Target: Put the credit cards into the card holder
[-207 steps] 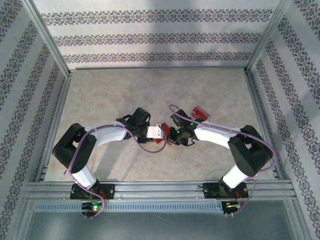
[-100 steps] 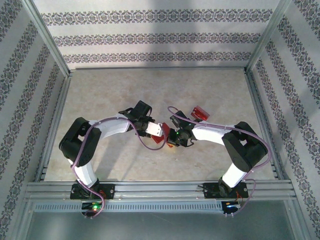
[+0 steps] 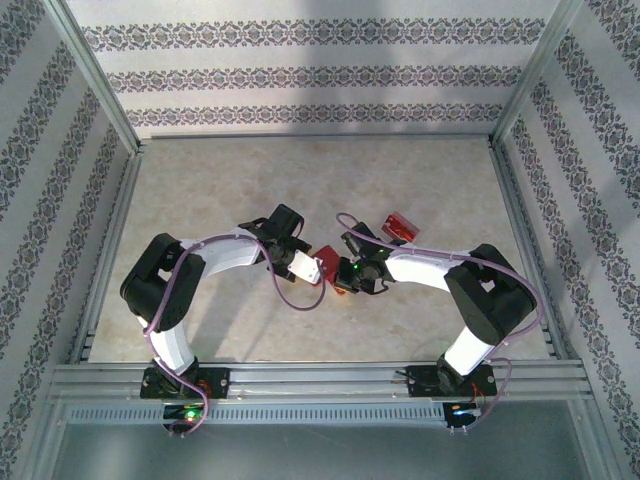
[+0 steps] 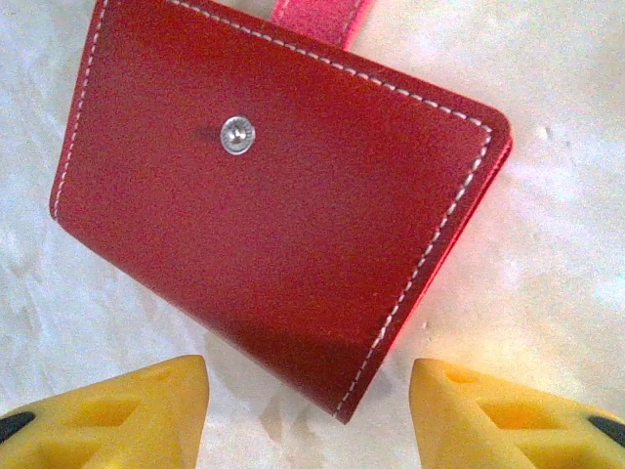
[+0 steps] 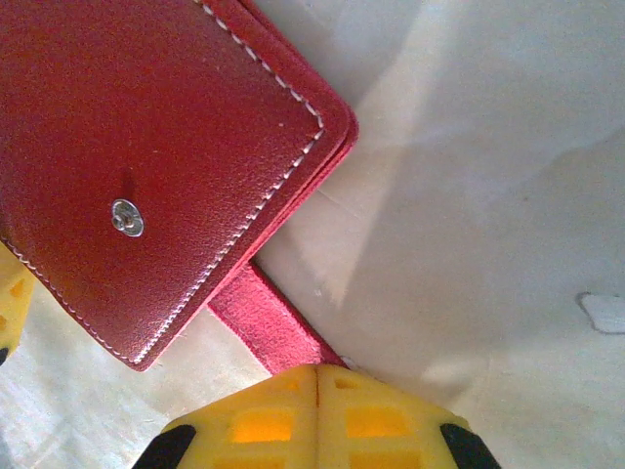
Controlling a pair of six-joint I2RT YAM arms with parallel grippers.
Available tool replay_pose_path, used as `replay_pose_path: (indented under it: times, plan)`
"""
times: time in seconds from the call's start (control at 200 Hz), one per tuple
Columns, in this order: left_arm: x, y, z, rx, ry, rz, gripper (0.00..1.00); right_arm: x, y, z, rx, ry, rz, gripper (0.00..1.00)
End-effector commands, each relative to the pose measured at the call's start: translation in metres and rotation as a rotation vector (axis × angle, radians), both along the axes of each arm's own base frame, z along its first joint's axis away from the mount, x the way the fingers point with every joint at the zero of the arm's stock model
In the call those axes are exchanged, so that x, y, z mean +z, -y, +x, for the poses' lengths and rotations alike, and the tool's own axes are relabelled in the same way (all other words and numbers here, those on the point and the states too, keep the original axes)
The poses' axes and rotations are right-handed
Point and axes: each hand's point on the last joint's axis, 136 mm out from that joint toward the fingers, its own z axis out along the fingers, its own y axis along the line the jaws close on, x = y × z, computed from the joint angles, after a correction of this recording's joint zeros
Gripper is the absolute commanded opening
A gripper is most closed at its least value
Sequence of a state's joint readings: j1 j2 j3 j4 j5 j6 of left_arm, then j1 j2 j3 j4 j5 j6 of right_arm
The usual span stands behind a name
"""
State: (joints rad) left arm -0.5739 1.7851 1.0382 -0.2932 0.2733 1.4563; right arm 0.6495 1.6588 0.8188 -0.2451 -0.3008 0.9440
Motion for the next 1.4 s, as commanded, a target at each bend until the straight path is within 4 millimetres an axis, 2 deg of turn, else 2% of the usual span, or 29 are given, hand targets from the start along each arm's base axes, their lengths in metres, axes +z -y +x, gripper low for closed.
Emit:
replay_pose_path:
  times: [0.0, 0.195, 0.61, 0.735, 0.86, 0.979, 1.204, 1.394]
  plan:
    - [-0.001, -0.003, -0.010, -0.075, -0.010, 0.026, 0.57, -0.027, 0.021, -0.017, -0.010, -0.075, -0.084, 0.00]
    - [-0.005, 0.002, -0.002, -0.082, 0.007, 0.029, 0.46, -0.026, 0.021, -0.018, -0.012, -0.074, -0.081, 0.00]
    - [-0.007, 0.019, 0.003, -0.094, 0.037, -0.068, 0.13, -0.024, 0.023, -0.019, -0.015, -0.065, -0.081, 0.00]
    - [-0.008, 0.022, 0.006, -0.076, 0.054, -0.099, 0.00, -0.024, 0.024, -0.020, -0.021, -0.065, -0.083, 0.00]
    - [0.002, 0.027, 0.015, 0.012, 0.047, -0.174, 0.00, -0.021, 0.022, -0.020, -0.021, -0.060, -0.078, 0.00]
    - [0.015, 0.030, 0.021, 0.113, 0.021, -0.251, 0.00, -0.010, 0.018, -0.018, -0.022, -0.037, -0.055, 0.00]
    - [0.040, 0.034, 0.012, 0.282, -0.083, -0.387, 0.00, 0.025, 0.022, -0.011, -0.052, 0.040, -0.014, 0.00]
    - [0.048, 0.032, 0.001, 0.374, -0.168, -0.444, 0.00, 0.045, 0.030, -0.004, -0.102, 0.095, 0.015, 0.00]
